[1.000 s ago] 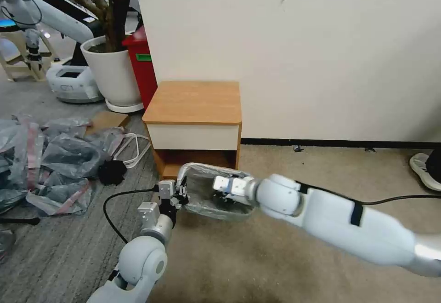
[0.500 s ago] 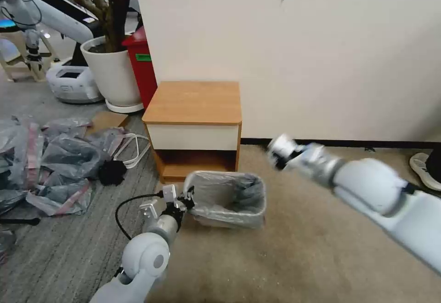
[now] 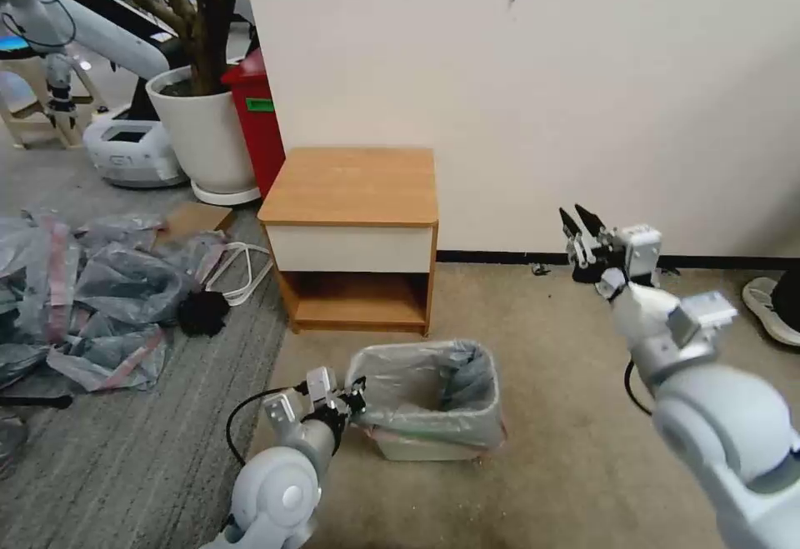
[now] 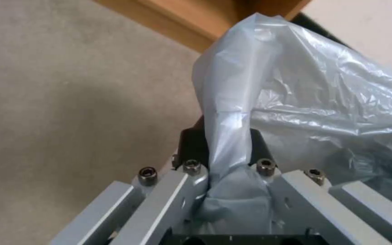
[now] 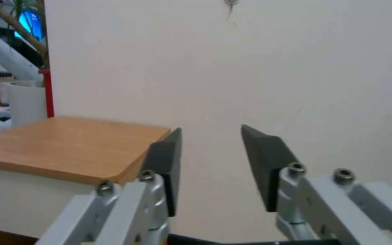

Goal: Pick up the garbage bag from the table and place it over the trash can.

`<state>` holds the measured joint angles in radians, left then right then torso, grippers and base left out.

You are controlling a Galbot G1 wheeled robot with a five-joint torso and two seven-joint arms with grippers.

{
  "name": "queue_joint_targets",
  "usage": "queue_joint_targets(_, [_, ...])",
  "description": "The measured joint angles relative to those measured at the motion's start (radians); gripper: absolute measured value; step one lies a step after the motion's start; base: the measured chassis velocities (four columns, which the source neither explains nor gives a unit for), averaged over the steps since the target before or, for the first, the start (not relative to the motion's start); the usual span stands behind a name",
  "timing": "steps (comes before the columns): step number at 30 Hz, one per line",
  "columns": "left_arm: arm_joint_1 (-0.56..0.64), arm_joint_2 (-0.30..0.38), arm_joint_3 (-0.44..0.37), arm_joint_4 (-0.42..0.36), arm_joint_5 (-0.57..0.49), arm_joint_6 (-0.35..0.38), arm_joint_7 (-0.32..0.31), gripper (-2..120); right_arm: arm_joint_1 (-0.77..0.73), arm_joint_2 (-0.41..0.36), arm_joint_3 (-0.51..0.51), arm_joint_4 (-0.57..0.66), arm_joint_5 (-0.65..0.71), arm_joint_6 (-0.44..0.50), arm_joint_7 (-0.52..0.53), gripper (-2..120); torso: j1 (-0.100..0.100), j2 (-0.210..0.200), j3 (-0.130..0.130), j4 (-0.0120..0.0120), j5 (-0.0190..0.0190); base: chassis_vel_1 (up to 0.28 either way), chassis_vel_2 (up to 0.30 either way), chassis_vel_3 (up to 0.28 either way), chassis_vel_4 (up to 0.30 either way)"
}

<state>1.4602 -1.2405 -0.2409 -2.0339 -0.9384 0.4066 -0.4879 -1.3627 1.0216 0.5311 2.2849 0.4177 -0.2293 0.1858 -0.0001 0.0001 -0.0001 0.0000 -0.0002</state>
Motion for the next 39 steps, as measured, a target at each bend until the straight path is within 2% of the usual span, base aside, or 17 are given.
queue_joint_targets(2, [0.010,0.003,-0.008,0.003,0.007,-0.004,0.005,6,-0.004,0.009,-0.001,0.000,-0.003,0.003,0.000,45,0.000,0.000,0.000,0.0001,0.0001,0.000,0.000,0.000,0.000])
queue_joint_targets(6, [0.033,0.005,-0.032,0.017,0.052,-0.019,0.035,6,-0.021,0.035,-0.013,0.000,-0.023,0.017,-0.003,64,0.000,0.000,0.000,0.0001,0.0002,0.000,0.000,0.000,0.000])
queue_joint_targets(7, [0.033,0.005,-0.032,0.017,0.052,-0.019,0.035,6,-0.021,0.035,-0.013,0.000,-0.023,0.017,-0.003,64,0.000,0.000,0.000,0.0001,0.0002,0.000,0.000,0.000,0.000])
queue_joint_targets(11, [0.046,0.006,-0.044,0.017,0.076,-0.014,0.042,6,-0.035,0.049,-0.016,-0.001,-0.041,0.026,-0.007,82,0.000,0.000,0.000,0.0001,0.0003,0.000,0.000,0.000,0.000])
queue_joint_targets(12, [0.046,0.006,-0.044,0.017,0.076,-0.014,0.042,6,-0.035,0.049,-0.016,-0.001,-0.041,0.026,-0.007,82,0.000,0.000,0.000,0.0001,0.0003,0.000,0.000,0.000,0.000])
queue_joint_targets(16, [0.050,0.006,-0.043,0.003,0.084,-0.008,0.042,23,-0.047,0.048,-0.008,0.001,-0.044,0.033,-0.009,100,0.000,0.000,0.000,-0.0001,-0.0001,0.000,0.000,0.000,0.000])
queue_joint_targets(17, [0.050,0.006,-0.043,0.003,0.084,-0.008,0.042,23,-0.047,0.048,-0.008,0.001,-0.044,0.033,-0.009,100,0.000,0.000,0.000,-0.0001,-0.0001,0.000,0.000,0.000,0.000])
queue_joint_targets(19, [0.046,0.005,-0.043,-0.004,0.084,-0.008,0.043,33,-0.049,0.046,-0.001,0.002,-0.044,0.035,-0.009,106,0.000,0.000,0.000,-0.0001,-0.0001,0.000,0.000,0.000,0.000])
queue_joint_targets(21, [0.043,0.004,-0.042,-0.005,0.083,-0.007,0.044,36,-0.051,0.045,0.001,0.002,-0.044,0.036,-0.009,108,0.000,0.000,0.000,-0.0001,-0.0001,0.000,0.000,0.000,0.000])
queue_joint_targets(22, [0.041,0.002,-0.041,-0.008,0.082,-0.007,0.044,42,-0.054,0.045,0.004,0.002,-0.044,0.037,-0.010,111,0.000,0.000,0.000,-0.0001,-0.0001,0.000,0.000,0.000,0.000])
queue_joint_targets(24, [0.040,0.001,-0.040,-0.010,0.081,-0.006,0.044,46,-0.056,0.046,0.005,0.003,-0.044,0.038,-0.010,112,0.000,0.000,0.000,-0.0001,0.0000,0.000,0.000,0.000,0.000])
queue_joint_targets(27, [0.043,-0.001,-0.041,-0.023,0.080,-0.004,0.044,62,-0.062,0.049,0.006,0.003,-0.044,0.039,-0.010,114,0.000,0.000,0.000,-0.0001,0.0002,0.000,0.000,0.000,0.000])
queue_joint_targets(29, [0.046,0.000,-0.043,-0.028,0.079,-0.003,0.044,65,-0.062,0.050,0.006,0.003,-0.044,0.039,-0.010,114,0.000,0.000,0.000,0.0000,0.0002,0.000,0.000,0.000,0.000])
queue_joint_targets(32, [0.052,0.006,-0.055,-0.045,0.066,0.011,0.063,80,-0.060,0.053,0.010,0.004,-0.044,0.039,-0.011,114,0.000,0.000,0.000,0.0000,0.0002,0.000,0.000,0.000,0.000])
queue_joint_targets(36, [0.051,0.008,-0.058,-0.048,0.060,0.015,0.075,89,-0.060,0.056,0.015,0.003,-0.044,0.039,-0.010,111,0.000,0.000,0.000,0.0000,0.0002,0.000,0.000,0.000,0.000])
queue_joint_targets(39, [0.064,0.008,-0.090,-0.074,0.065,0.011,0.140,99,-0.067,0.061,0.039,-0.002,-0.043,0.071,-0.020,104,0.000,0.000,0.000,-0.0001,0.0001,0.000,0.000,0.000,0.000])
